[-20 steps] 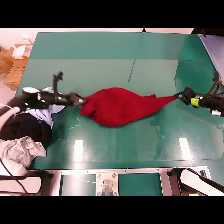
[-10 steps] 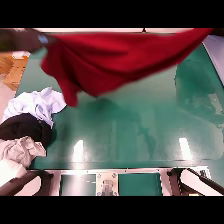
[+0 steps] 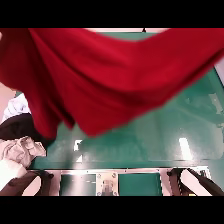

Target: Fold the shirts.

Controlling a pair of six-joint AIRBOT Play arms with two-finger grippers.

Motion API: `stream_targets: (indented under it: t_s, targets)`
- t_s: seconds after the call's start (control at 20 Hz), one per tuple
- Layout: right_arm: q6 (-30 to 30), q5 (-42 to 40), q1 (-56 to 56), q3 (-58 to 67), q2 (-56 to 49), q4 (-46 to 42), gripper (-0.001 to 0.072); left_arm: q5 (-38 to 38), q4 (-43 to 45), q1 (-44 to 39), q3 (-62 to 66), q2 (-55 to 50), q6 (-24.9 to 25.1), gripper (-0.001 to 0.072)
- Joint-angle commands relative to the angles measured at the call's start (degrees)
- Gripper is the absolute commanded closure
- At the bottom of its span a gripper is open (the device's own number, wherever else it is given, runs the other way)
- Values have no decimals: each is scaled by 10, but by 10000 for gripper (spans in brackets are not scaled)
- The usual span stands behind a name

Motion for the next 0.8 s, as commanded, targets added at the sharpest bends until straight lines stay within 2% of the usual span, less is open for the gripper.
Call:
stream_targets:
  t_s: [0.0,0.1,0.25,0.35,0.4,0.5,0.7,0.75]
  targets:
    - [9,8,1,-118,6,-28,697,40,-12,0,-147,4,-3,686]
    - [-22,-23,10,-256,4,-29,697,117,-62,0,-297,3,45,685]
    - [-54,-156,58,-476,-26,-28,696,269,-170,-28,-509,-40,158,685]
    - [-65,-242,99,-566,-85,-25,696,373,-211,-84,-582,-110,227,685]
    - [-69,-267,115,-585,-126,-24,696,408,-224,-111,-586,-157,252,684]
    - [-68,-289,129,-584,-200,-23,696,433,-250,-131,-553,-238,271,685]
    - [-68,-296,114,-550,-263,-26,696,413,-250,-119,-442,-322,268,685]
    - [-71,-291,103,-543,-262,-26,689,409,-236,-119,-420,-326,258,650]
